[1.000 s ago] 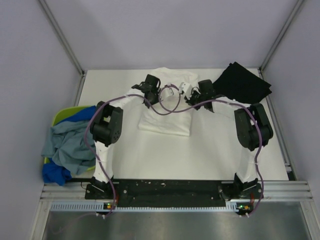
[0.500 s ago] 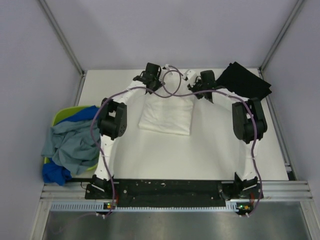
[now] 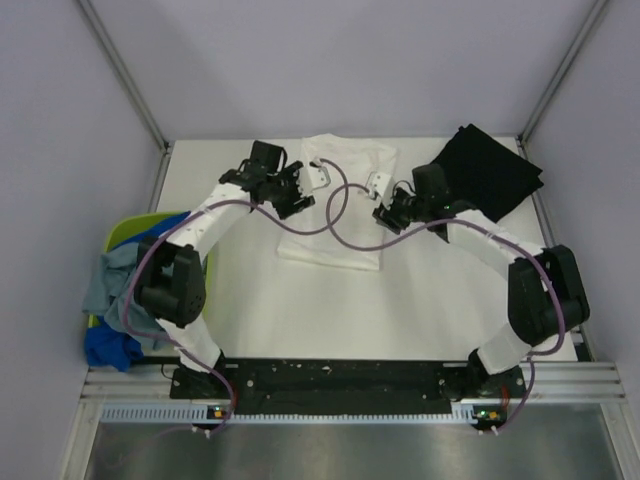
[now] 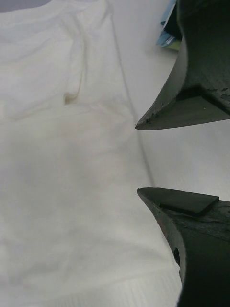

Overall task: Fold and stack the t-shirts
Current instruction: Fold the folded rectangular tshirt in 1/3 of the way, then grab one side of the 2/3 rectangular tshirt with both arms

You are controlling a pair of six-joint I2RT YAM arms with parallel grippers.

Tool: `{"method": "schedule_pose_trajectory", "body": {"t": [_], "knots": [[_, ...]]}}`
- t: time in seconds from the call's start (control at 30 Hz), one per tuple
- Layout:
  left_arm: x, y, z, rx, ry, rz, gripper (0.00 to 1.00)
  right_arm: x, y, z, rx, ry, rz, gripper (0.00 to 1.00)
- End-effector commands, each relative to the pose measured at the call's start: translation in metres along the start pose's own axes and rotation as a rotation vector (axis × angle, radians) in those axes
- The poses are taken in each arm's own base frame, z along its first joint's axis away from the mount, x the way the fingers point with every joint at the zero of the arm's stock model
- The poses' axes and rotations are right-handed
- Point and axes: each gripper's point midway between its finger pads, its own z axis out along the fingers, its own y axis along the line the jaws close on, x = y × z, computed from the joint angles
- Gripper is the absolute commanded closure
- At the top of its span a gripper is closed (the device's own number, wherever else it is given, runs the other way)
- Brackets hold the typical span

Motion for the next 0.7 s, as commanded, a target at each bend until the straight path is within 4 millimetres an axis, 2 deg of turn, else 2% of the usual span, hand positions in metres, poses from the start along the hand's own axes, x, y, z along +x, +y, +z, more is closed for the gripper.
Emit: {"method": "schedule_pose_trajectory", "body": {"t": [0.0,0.07,0.17,0.3,0.53,0.63,0.67], "knots": [[0.01,-0.072,-0.012,0.258,-0.093,0.166,0.32,-0.007,0.082,-0.005,-0.193,-0.047,-0.174,0.48],[0.026,-0.093,-0.011,0.319,-0.083,0.204,0.29,0.006,0.109,-0.003,-0.247,-0.002,-0.226,0.48],[0.045,-0.115,-0.007,0.36,-0.084,0.236,0.24,0.025,0.124,0.003,-0.277,0.085,-0.242,0.48],[0.06,-0.13,-0.005,0.392,-0.073,0.268,0.22,0.045,0.136,0.011,-0.309,0.174,-0.249,0.48],[0.087,-0.134,0.009,0.38,0.009,0.26,0.23,0.071,0.144,0.021,-0.317,0.277,-0.272,0.53],[0.094,-0.137,0.012,0.377,0.029,0.262,0.28,0.074,0.151,0.021,-0.332,0.285,-0.275,0.62],[0.094,-0.138,0.012,0.377,0.029,0.26,0.32,0.074,0.151,0.022,-0.33,0.287,-0.275,0.69]]}}
